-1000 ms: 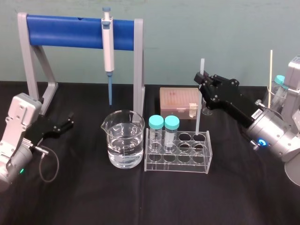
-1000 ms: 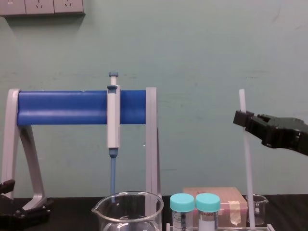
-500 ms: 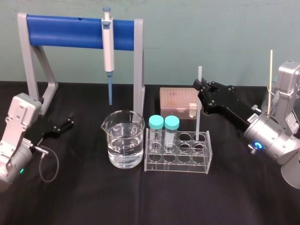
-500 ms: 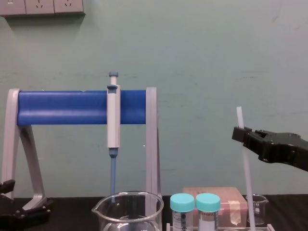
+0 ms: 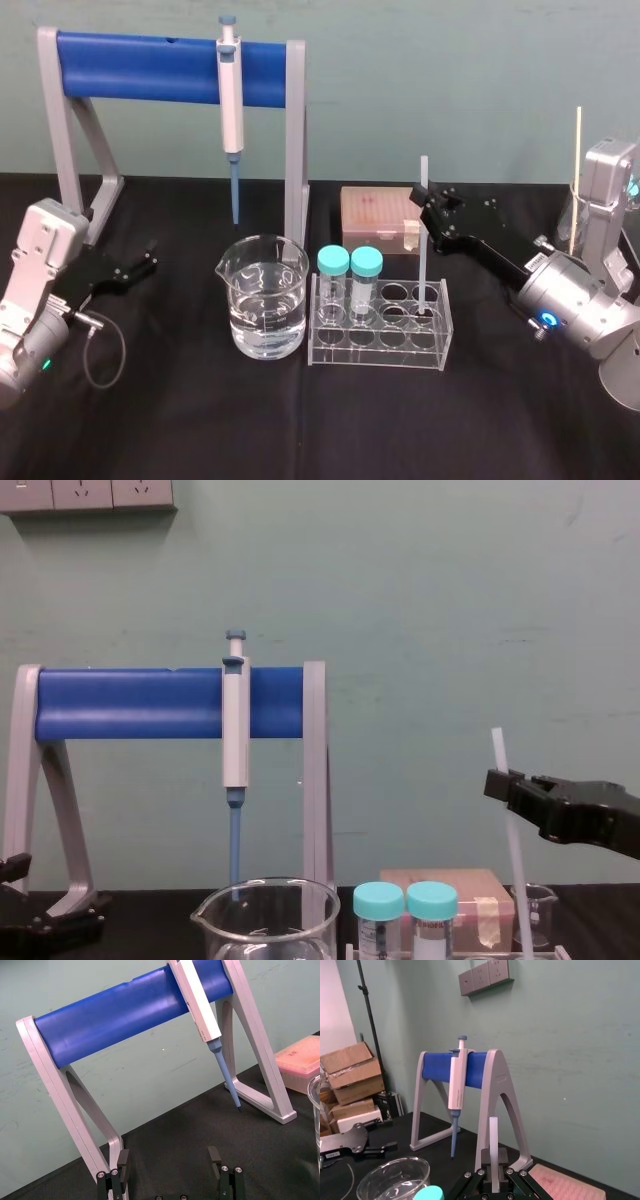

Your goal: Pick up the stirring rod with one hand, then place it down.

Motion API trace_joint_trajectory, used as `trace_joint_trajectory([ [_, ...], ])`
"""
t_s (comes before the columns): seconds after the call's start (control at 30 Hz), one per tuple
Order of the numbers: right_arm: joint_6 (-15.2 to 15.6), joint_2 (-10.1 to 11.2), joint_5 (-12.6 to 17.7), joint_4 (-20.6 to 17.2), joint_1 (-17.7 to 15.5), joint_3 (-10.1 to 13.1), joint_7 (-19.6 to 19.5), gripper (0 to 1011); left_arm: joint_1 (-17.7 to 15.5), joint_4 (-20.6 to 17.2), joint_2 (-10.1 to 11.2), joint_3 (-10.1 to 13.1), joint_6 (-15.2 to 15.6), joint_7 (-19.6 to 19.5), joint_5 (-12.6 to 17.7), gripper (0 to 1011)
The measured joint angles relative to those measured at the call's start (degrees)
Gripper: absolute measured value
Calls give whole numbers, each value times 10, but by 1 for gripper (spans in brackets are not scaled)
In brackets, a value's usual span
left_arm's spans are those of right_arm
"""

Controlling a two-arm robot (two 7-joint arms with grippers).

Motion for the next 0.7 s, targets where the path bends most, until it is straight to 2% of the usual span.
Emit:
trace_joint_trajectory([
  [0.7,21,2,11,3,-11,-5,-3,75,0,0,0,0,0,0,0,1000],
])
